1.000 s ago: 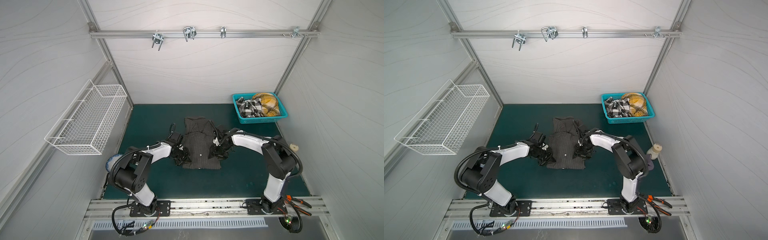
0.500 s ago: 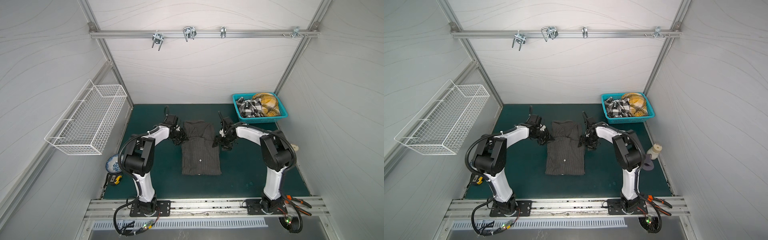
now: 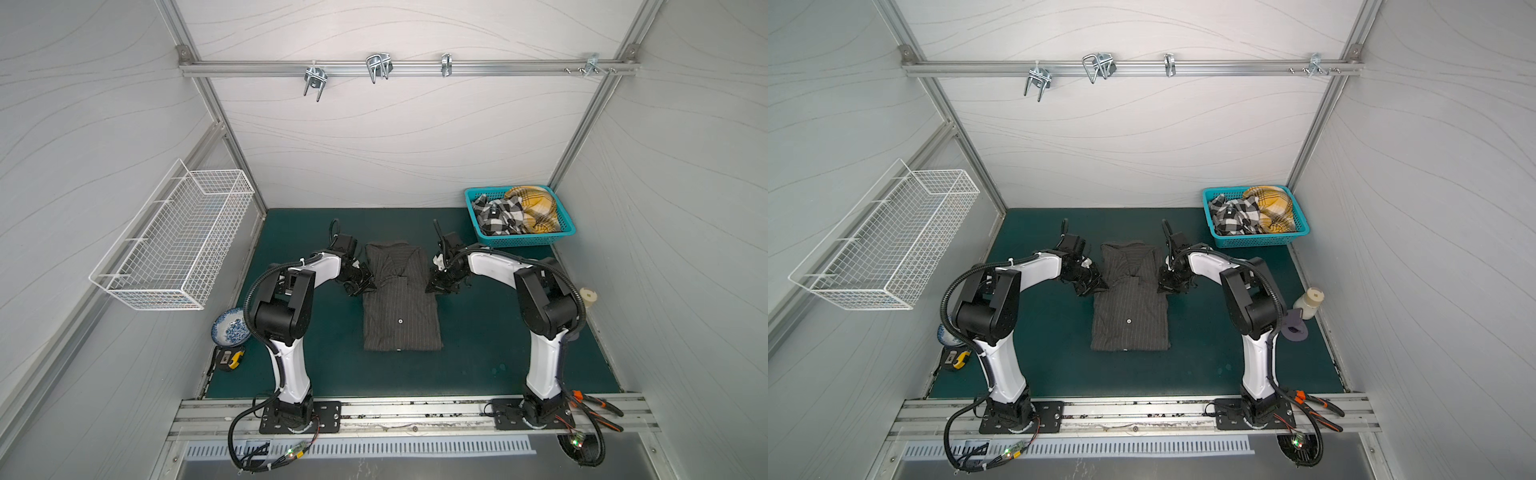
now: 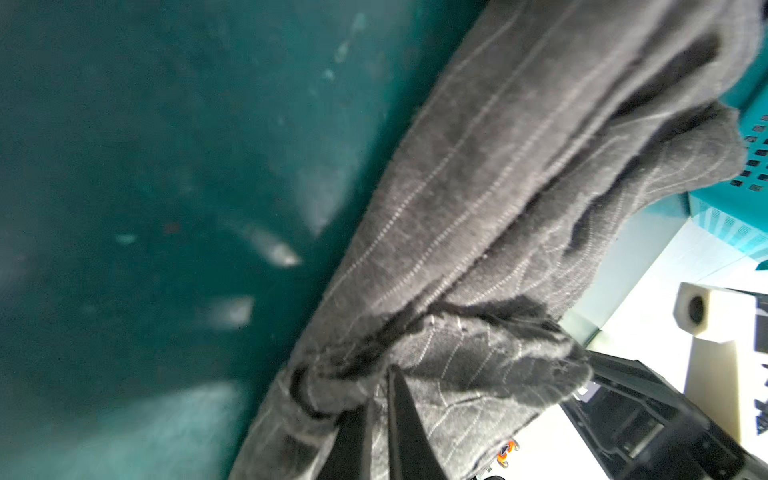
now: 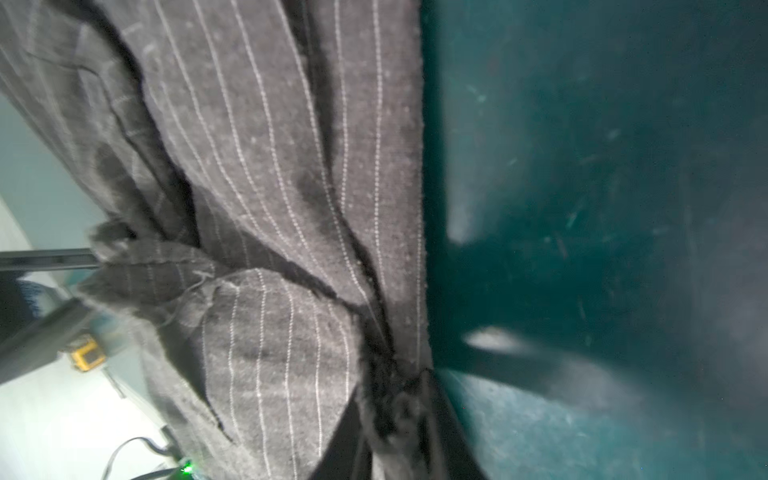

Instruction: Fold and stack the long sleeve shirts

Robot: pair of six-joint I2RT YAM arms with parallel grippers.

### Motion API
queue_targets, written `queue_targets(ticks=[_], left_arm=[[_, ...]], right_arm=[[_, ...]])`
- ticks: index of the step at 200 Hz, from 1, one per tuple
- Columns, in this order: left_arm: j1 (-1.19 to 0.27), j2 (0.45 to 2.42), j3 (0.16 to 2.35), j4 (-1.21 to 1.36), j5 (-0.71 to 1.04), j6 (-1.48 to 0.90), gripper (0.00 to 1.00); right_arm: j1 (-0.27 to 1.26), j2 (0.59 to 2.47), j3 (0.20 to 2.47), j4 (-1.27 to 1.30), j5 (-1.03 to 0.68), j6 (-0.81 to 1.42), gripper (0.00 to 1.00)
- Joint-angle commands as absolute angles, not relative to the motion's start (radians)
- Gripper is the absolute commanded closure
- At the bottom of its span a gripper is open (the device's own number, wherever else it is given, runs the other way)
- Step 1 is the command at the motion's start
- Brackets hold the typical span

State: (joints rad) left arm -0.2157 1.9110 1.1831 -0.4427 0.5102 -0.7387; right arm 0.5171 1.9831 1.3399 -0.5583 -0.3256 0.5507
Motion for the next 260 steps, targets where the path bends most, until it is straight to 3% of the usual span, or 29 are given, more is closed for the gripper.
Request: queue_targets(ticks=[1, 25, 39, 53, 68, 101, 141, 154, 170, 183, 200, 230, 240, 260], left_arm=[[-0.209, 1.875, 1.177, -0.467, 0.492, -0.715, 0.89], [-0.209, 1.873, 1.159, -0.461, 0.498, -0.714, 0.89], [-0.206, 1.869, 1.147, -0.459, 0.497, -0.719, 0.89], [-0.205, 1.859, 1.136, -0.453, 0.496, -0.724, 0.89], [-0.204, 1.852, 1.131, -0.451, 0.494, -0.727, 0.89], [-0.205, 1.828, 1.113, -0.452, 0.503, -0.73, 0.9], [-0.193, 1.753, 1.076, -0.443, 0.509, -0.753, 0.88], [-0.183, 1.724, 1.064, -0.438, 0.508, -0.763, 0.9], [-0.172, 1.7, 1.052, -0.435, 0.498, -0.768, 1.0], [-0.165, 1.696, 1.045, -0.435, 0.497, -0.766, 1.0], [-0.157, 1.699, 1.034, -0.443, 0.497, -0.761, 1.0], [-0.155, 1.675, 1.005, -0.443, 0.468, -0.758, 0.67], [-0.152, 1.675, 1.002, -0.446, 0.458, -0.754, 0.44], [-0.144, 1.681, 0.997, -0.451, 0.456, -0.748, 0.45]], right_arm=[[0.553, 1.938, 1.384, -0.65, -0.271, 0.541, 0.8], [0.587, 1.946, 1.426, -0.708, -0.214, 0.533, 0.54], [0.592, 1.954, 1.43, -0.723, -0.205, 0.541, 0.52], [0.595, 1.959, 1.436, -0.75, -0.185, 0.549, 0.56], [0.597, 1.947, 1.429, -0.753, -0.183, 0.557, 0.77], [0.607, 1.888, 1.411, -0.691, -0.275, 0.568, 0.98], [0.551, 1.899, 1.254, -0.25, -0.692, 0.788, 1.0], [0.547, 1.943, 1.252, -0.205, -0.706, 0.801, 1.0], [0.545, 2.003, 1.279, -0.241, -0.692, 0.774, 1.0], [0.527, 2.036, 1.272, -0.236, -0.689, 0.768, 1.0], [0.501, 2.065, 1.255, -0.22, -0.69, 0.767, 0.9], [0.492, 2.127, 1.291, -0.274, -0.724, 0.722, 0.64], [0.492, 2.144, 1.315, -0.31, -0.728, 0.703, 0.56], [0.492, 2.131, 1.339, -0.365, -0.703, 0.665, 0.5]])
